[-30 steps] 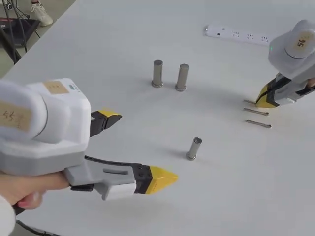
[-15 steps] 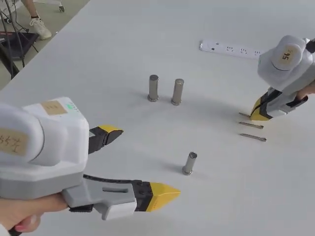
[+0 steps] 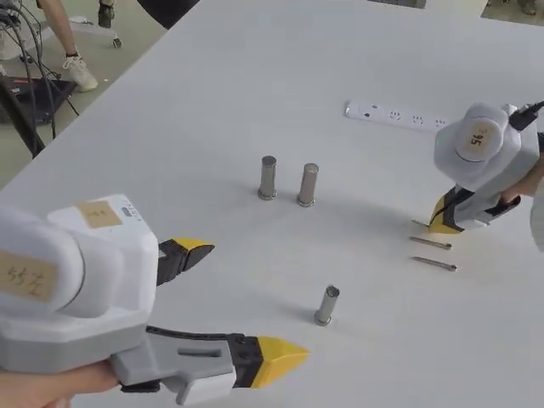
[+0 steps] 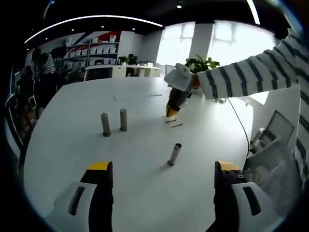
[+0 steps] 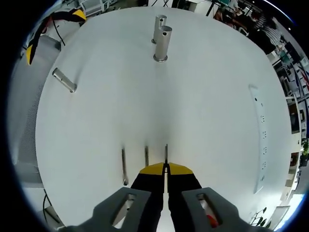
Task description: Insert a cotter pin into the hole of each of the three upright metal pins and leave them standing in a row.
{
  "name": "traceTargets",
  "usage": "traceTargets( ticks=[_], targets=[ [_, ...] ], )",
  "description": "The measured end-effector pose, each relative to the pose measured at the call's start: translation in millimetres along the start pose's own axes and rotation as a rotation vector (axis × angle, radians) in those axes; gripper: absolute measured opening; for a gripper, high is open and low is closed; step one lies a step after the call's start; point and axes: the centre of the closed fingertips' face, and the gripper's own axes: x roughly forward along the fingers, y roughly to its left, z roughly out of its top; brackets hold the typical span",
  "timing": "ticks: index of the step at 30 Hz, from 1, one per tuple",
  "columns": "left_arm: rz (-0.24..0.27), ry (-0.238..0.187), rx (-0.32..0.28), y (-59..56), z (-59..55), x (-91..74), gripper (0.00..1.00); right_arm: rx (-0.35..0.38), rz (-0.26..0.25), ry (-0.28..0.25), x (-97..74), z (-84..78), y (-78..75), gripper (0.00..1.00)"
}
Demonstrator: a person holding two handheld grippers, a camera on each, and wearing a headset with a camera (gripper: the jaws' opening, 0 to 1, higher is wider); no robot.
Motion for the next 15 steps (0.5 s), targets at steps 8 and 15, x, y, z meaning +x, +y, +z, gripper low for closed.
traceTargets(
  ticks=[8, 15],
  targets=[
    [0.003, -0.019, 0.003, -1.9, 5.5, -6.7, 0.84, -0.021, -0.058, -0.059, -27.7, 13.5, 1.0, 0.0],
    [0.008, -0.036, 0.006, -3.0, 10.3, -10.6, 0.82, -0.042, -0.116, -0.123, -58.4, 26.7, 3.1, 0.0]
  ],
)
